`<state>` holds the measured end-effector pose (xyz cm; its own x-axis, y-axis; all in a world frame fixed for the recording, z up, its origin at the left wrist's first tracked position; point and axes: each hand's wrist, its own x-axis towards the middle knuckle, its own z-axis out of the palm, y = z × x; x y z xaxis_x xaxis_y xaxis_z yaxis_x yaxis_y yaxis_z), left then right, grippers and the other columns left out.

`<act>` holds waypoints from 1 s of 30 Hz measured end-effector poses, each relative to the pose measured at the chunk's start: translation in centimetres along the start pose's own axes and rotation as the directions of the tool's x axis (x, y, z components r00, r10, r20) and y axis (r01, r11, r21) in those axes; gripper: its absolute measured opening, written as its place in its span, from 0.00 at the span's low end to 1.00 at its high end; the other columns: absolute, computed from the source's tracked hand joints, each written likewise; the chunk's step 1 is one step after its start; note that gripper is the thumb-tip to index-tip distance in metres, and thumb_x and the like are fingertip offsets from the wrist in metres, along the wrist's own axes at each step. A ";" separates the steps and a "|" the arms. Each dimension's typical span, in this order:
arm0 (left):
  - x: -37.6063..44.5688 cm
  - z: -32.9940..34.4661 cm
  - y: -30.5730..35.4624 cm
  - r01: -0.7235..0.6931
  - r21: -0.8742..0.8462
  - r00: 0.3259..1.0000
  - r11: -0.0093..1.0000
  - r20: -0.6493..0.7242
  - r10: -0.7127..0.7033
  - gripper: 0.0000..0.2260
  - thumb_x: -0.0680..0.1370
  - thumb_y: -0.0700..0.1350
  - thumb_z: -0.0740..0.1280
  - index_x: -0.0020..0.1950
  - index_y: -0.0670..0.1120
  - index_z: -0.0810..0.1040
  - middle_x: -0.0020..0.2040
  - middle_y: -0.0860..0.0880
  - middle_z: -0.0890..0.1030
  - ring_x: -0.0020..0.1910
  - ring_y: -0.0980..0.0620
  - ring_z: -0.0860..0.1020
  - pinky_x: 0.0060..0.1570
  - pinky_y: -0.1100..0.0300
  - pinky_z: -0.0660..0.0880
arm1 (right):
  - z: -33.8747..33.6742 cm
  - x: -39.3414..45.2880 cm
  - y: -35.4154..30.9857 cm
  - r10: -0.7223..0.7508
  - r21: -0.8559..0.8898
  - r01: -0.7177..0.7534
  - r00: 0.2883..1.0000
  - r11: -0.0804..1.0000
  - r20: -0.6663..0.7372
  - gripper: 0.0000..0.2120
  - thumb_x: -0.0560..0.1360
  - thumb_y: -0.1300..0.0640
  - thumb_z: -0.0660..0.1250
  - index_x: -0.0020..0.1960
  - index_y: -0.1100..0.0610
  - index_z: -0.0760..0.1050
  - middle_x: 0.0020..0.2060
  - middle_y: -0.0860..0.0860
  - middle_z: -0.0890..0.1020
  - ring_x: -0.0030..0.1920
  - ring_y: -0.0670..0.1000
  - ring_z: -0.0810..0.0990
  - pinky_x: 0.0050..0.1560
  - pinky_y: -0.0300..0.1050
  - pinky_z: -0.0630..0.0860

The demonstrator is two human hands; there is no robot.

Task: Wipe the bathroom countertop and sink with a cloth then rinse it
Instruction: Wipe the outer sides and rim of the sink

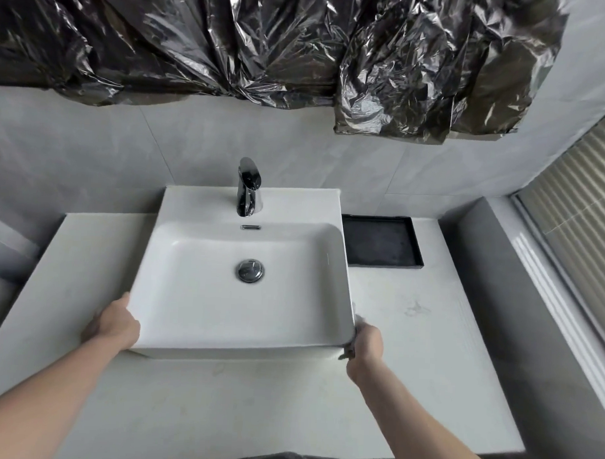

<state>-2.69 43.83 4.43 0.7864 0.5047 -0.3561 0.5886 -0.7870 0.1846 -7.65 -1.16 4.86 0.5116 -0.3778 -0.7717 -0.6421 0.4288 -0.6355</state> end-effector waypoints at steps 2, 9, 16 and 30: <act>0.1 0.0 0.2 0.016 0.028 1.000 0.999 0.003 -0.016 0.32 0.76 0.40 0.64 0.80 0.53 0.64 0.74 0.42 0.74 0.68 0.36 0.74 0.66 0.44 0.74 | -0.2 1.0 -2.1 -0.069 -0.089 0.076 0.994 0.993 0.082 0.15 0.82 0.55 0.59 0.41 0.51 0.80 0.30 0.46 0.78 0.27 0.49 0.70 0.26 0.41 0.60; 0.7 0.2 0.8 0.086 0.135 0.996 0.987 0.001 -0.087 0.31 0.78 0.42 0.63 0.81 0.53 0.62 0.74 0.43 0.72 0.70 0.38 0.73 0.65 0.44 0.73 | 3.2 4.6 -8.4 -0.230 -0.199 0.286 0.937 0.937 0.261 0.19 0.86 0.52 0.56 0.36 0.45 0.69 0.31 0.40 0.70 0.30 0.41 0.65 0.28 0.34 0.61; 1.0 0.2 1.2 0.114 0.263 0.992 0.958 0.014 -0.122 0.28 0.80 0.42 0.59 0.81 0.52 0.61 0.76 0.46 0.71 0.72 0.41 0.71 0.67 0.49 0.71 | 7.4 9.4 -12.9 -0.224 -0.255 0.305 0.927 0.918 0.302 0.17 0.80 0.52 0.56 0.33 0.45 0.66 0.33 0.39 0.65 0.32 0.42 0.62 0.31 0.38 0.58; 1.5 0.8 0.5 0.165 0.291 0.984 0.942 0.009 -0.175 0.31 0.78 0.41 0.59 0.81 0.55 0.60 0.74 0.46 0.73 0.73 0.42 0.70 0.64 0.51 0.73 | 12.8 17.5 -18.6 -0.167 -0.210 0.259 0.912 0.943 0.376 0.17 0.84 0.44 0.58 0.51 0.53 0.80 0.46 0.50 0.85 0.42 0.50 0.83 0.34 0.38 0.77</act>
<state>-1.41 43.93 3.25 0.6694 0.6318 -0.3909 0.6302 -0.7615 -0.1516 20.53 -5.29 2.91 0.7878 -0.1075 -0.6064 -0.5928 0.1346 -0.7940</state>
